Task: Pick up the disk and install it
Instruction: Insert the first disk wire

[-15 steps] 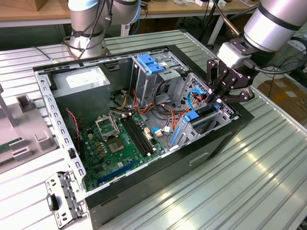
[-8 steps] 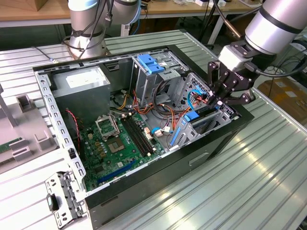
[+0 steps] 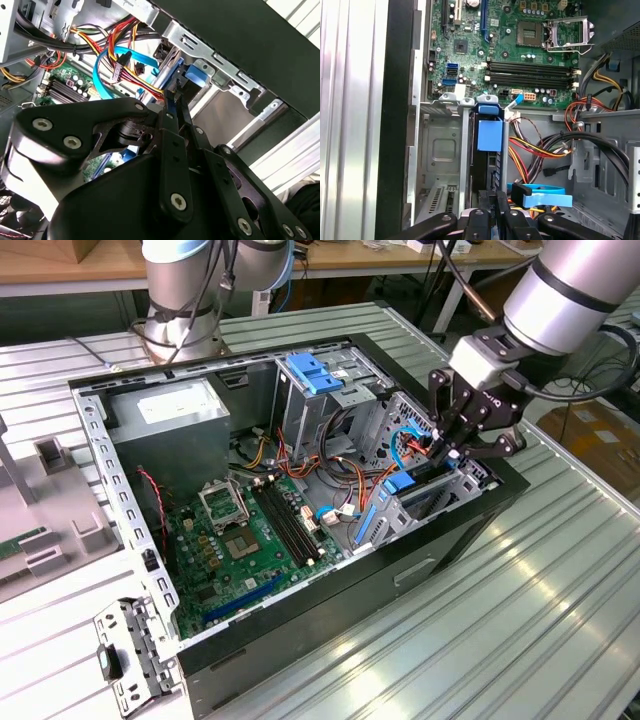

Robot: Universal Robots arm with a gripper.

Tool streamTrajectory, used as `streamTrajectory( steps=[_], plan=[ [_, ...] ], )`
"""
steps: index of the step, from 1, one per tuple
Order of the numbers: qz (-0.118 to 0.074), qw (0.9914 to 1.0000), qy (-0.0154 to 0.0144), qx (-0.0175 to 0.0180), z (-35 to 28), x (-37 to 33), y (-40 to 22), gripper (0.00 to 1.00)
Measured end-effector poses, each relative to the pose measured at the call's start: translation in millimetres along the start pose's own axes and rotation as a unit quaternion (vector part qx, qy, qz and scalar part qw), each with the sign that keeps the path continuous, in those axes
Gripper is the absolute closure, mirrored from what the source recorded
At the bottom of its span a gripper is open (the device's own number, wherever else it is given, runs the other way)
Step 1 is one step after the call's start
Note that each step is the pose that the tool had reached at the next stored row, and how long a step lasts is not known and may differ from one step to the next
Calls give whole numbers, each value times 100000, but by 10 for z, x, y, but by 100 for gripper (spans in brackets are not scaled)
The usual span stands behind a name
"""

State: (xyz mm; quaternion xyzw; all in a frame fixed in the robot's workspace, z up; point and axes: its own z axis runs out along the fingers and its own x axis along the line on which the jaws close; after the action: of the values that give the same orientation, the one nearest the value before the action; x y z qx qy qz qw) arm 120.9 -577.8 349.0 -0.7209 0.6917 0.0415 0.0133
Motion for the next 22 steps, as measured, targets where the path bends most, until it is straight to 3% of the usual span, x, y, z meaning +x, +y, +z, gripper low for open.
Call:
streamTrajectory(
  steps=[22],
  plan=[
    [25, 100000, 0, -1, 27, -35, 13, 83]
  ],
)
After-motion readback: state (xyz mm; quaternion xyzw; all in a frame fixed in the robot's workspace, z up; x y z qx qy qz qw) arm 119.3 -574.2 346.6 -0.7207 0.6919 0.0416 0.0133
